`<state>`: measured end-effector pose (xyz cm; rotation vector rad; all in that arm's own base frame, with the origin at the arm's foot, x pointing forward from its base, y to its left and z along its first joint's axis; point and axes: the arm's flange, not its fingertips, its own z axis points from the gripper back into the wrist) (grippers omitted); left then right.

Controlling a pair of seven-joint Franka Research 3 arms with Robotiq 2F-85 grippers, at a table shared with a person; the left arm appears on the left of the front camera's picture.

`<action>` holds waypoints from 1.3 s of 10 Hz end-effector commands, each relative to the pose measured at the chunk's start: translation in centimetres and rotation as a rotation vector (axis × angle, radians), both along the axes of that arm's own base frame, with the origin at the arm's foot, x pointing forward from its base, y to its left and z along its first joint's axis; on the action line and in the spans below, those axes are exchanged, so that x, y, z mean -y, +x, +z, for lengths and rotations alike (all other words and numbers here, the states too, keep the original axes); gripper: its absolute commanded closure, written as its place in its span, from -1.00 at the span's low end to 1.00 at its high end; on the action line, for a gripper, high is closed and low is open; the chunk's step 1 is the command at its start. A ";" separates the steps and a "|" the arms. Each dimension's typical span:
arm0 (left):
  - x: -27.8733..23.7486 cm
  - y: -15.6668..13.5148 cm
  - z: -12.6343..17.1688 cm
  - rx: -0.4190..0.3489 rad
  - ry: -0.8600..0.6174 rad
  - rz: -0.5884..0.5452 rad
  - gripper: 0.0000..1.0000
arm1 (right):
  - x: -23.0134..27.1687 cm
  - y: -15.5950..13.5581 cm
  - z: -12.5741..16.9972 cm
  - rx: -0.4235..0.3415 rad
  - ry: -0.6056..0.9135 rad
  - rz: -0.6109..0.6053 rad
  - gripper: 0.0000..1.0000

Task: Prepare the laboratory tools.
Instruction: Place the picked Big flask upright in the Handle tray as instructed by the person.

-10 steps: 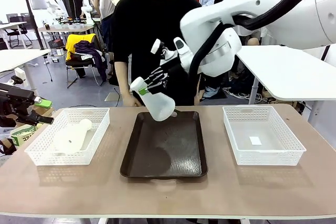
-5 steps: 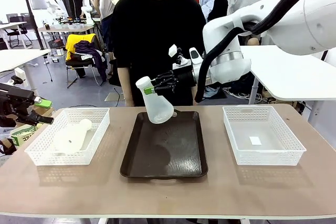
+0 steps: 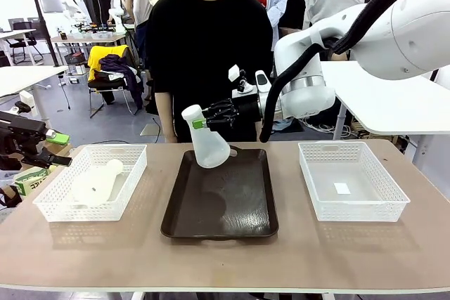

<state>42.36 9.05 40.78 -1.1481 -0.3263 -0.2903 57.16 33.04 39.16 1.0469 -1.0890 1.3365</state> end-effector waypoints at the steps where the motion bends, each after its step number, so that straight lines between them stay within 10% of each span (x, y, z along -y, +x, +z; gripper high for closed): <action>1: -0.2 0.1 0.3 0.005 -0.016 0.001 -1.00 | 0.0 -0.1 0.5 -0.013 0.007 -0.005 1.00; 4: -0.2 0.1 0.3 0.005 -0.016 0.001 -1.00 | 1.9 1.3 -3.0 -0.096 0.127 0.049 1.00; 13: -0.2 0.1 0.3 0.005 -0.016 0.001 -1.00 | 3.5 4.0 -9.2 -0.021 0.359 0.104 1.00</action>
